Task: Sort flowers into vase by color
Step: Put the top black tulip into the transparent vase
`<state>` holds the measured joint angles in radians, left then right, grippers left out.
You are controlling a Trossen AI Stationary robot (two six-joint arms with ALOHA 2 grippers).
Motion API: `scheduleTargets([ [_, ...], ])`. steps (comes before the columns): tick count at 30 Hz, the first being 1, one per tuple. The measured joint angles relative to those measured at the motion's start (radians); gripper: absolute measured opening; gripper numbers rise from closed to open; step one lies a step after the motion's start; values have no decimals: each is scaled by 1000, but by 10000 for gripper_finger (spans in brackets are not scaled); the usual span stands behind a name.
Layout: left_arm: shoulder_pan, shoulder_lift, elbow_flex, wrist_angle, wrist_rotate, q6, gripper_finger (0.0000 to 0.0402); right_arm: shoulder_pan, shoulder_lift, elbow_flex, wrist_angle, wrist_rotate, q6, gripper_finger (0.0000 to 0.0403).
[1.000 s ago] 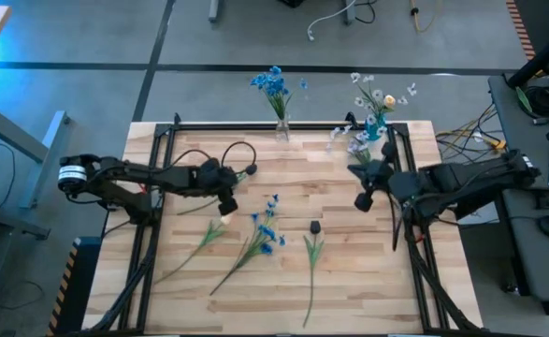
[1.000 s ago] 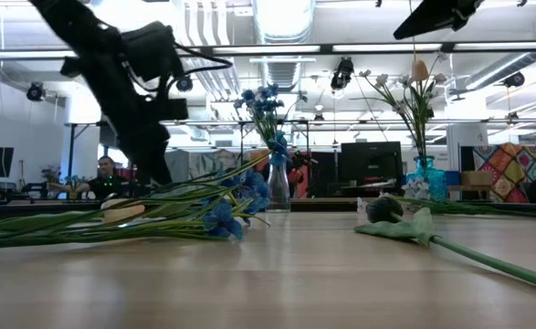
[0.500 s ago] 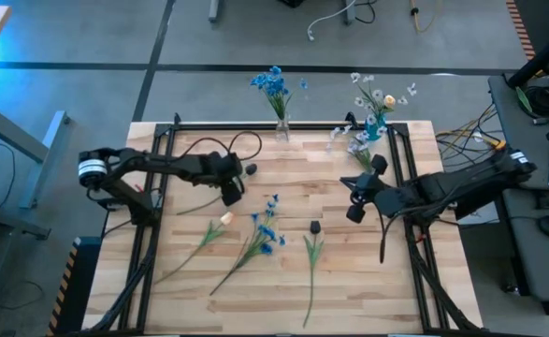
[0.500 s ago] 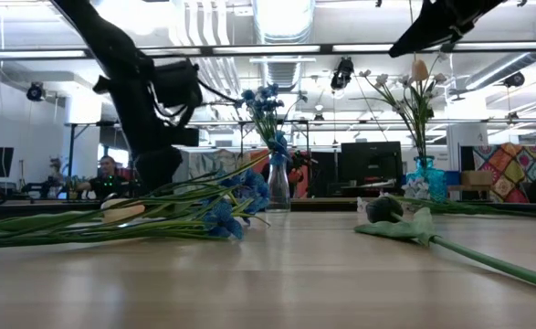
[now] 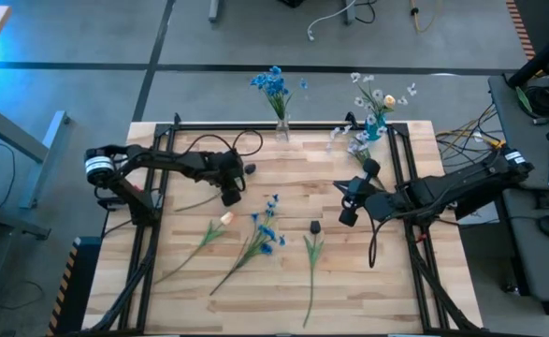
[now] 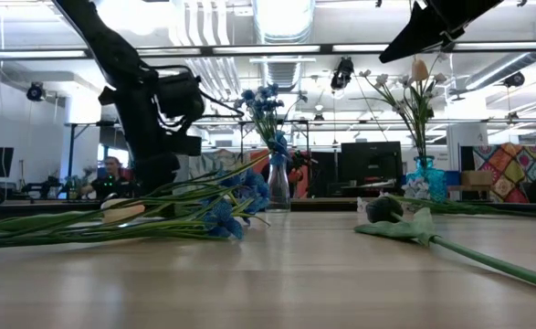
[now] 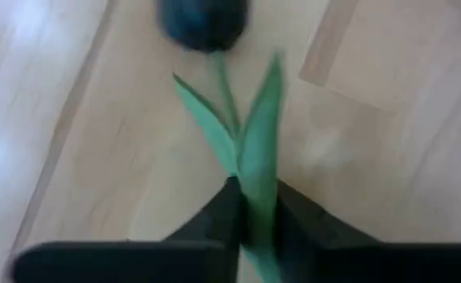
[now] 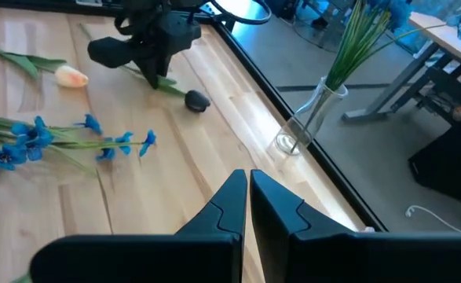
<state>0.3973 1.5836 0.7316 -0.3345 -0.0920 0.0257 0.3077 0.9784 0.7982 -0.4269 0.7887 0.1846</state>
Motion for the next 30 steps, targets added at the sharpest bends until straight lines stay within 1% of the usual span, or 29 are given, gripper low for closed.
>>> scheduleTargets([
  [2, 0, -22, -5, 33, -19, 0, 13, 0, 0, 0, 0, 0, 0, 13],
  [4, 1, -63, -6, 130, -21, 0, 9, 0, 0, -5, 18, 0, -2, 13],
  [6, 1, -110, -19, 273, -6, -2, 11, 0, 0, -14, 40, 0, -7, 13],
  [9, 0, -171, -65, 569, 32, -18, 5, 0, 2, -30, 71, 0, -25, 13],
  [13, 2, -209, -130, 1045, 58, -37, 3, 0, 2, -49, 109, 0, -35, 13],
  [17, 4, -182, -143, 1355, 110, -38, 2, 0, 2, -74, 163, -1, -69, 13],
  [19, 7, -156, -113, 1422, 120, -32, 2, 0, 2, -87, 201, 0, -89, 13],
  [24, 31, -65, 22, 1452, 166, 5, 2, 0, 2, -99, 263, -1, -128, 13],
  [30, 80, 48, 200, 1452, 294, 7, 1, 0, 2, -99, 281, -1, -157, 13],
])
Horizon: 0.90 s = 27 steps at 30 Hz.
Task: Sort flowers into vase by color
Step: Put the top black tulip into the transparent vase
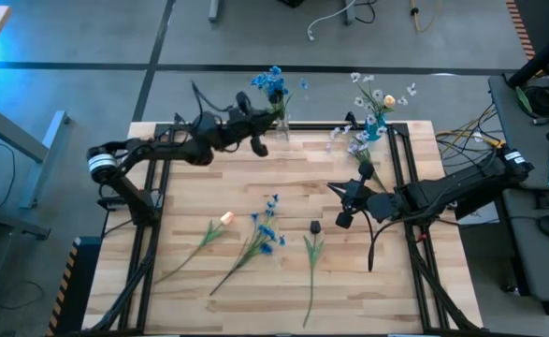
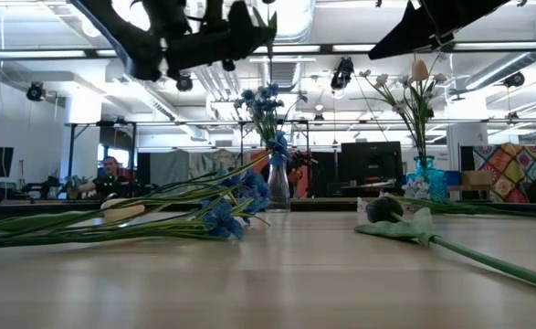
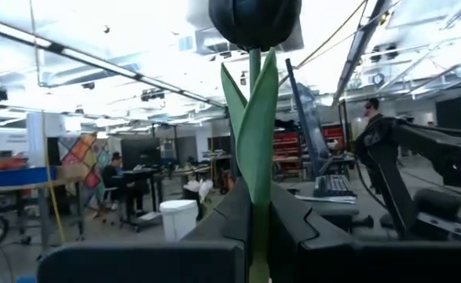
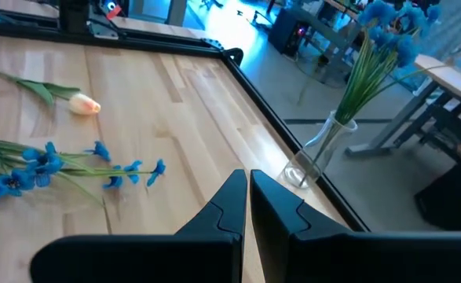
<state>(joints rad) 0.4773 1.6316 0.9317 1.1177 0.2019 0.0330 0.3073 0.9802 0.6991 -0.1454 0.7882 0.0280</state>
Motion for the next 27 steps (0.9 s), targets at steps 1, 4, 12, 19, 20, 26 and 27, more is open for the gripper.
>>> scheduleTargets([
  [1, 7, 16, 22, -2, 10, -3, 1, 0, 0, 0, 3, 0, -5, 13],
  [4, 27, 62, 77, -2, 30, -17, 1, 0, 0, 0, 6, 0, -20, 13],
  [12, 79, 133, 169, 44, 53, -19, 1, 0, 0, 0, 6, 1, -32, 13],
  [19, 118, 182, 203, 67, 79, -45, 1, 0, 0, 0, 5, 1, -32, 13],
  [20, 122, 185, 204, 69, 79, -52, 1, 0, 0, 0, 6, 1, -32, 13],
  [26, 146, 216, 201, 75, 79, -82, 1, 0, 0, 0, 6, 1, -32, 13],
  [27, 147, 222, 201, 77, 79, -87, 1, 0, 0, 0, 6, 1, -32, 13],
])
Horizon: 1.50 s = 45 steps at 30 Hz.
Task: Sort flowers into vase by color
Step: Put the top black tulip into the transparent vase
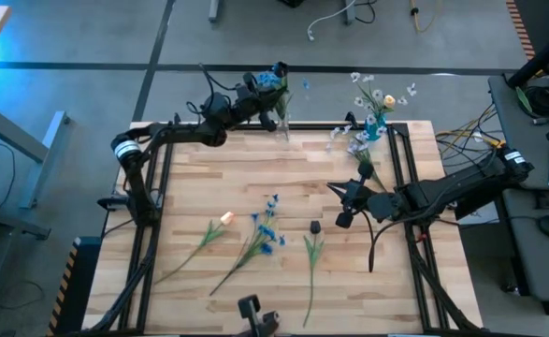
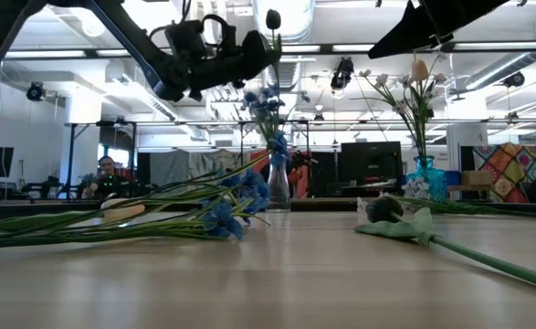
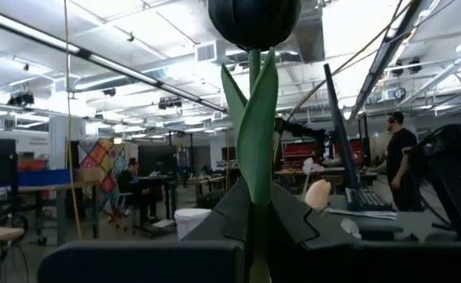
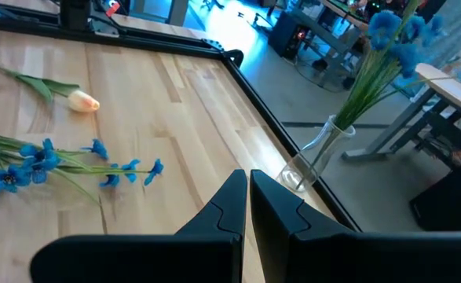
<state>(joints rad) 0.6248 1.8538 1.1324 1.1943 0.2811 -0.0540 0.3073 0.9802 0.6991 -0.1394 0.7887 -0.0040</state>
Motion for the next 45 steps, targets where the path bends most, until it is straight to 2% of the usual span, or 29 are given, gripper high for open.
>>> scheduleTargets([
  [16, 38, 131, -2, -1, 0, -6, 1, 0, 0, 0, 4, 0, 0, 13],
  [21, 60, 141, -4, -63, -1, 10, 8, 0, 0, 0, 3, 0, 0, 13],
  [33, 64, 70, -4, -440, 46, 203, 85, 0, 0, 0, 3, 0, 0, 13],
  [45, 64, -91, -6, -879, 43, 343, 165, 0, 0, 0, 4, -1, -38, 13],
])
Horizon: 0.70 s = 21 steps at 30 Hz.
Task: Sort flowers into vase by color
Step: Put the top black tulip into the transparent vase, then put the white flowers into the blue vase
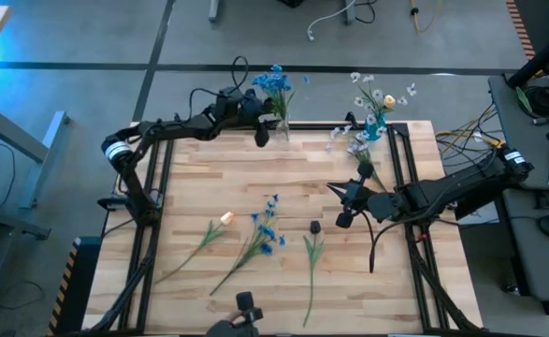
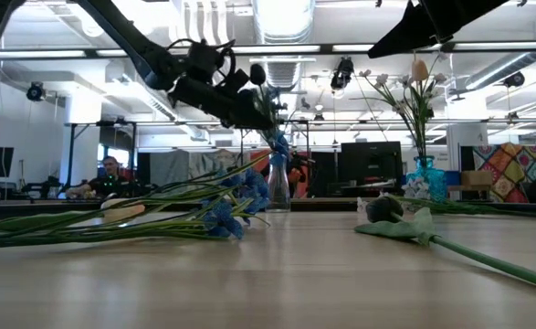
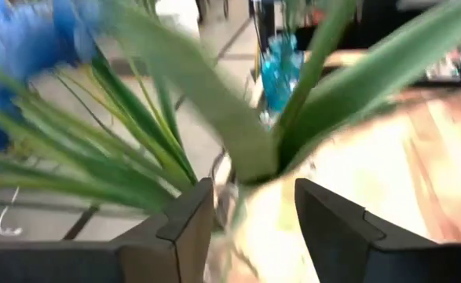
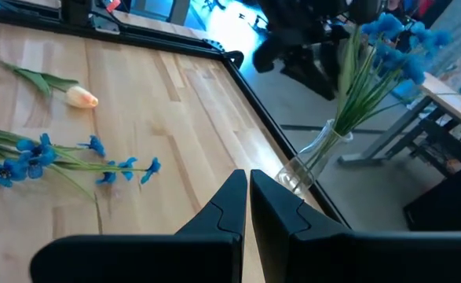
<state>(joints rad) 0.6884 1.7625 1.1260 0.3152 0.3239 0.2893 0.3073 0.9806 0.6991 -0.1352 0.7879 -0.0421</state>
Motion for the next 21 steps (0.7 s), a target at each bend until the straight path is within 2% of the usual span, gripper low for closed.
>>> scheduleTargets([
  [4, 0, -47, -20, -87, -7, 38, 175, 0, 0, 7, -1, -1, -35, 13],
  [10, 0, -131, -99, -95, -90, 87, 176, 0, -1, 27, 3, 0, -38, 13],
  [21, -15, -377, -371, -69, -91, 142, 165, 0, -2, 32, 7, -1, -92, 13],
])
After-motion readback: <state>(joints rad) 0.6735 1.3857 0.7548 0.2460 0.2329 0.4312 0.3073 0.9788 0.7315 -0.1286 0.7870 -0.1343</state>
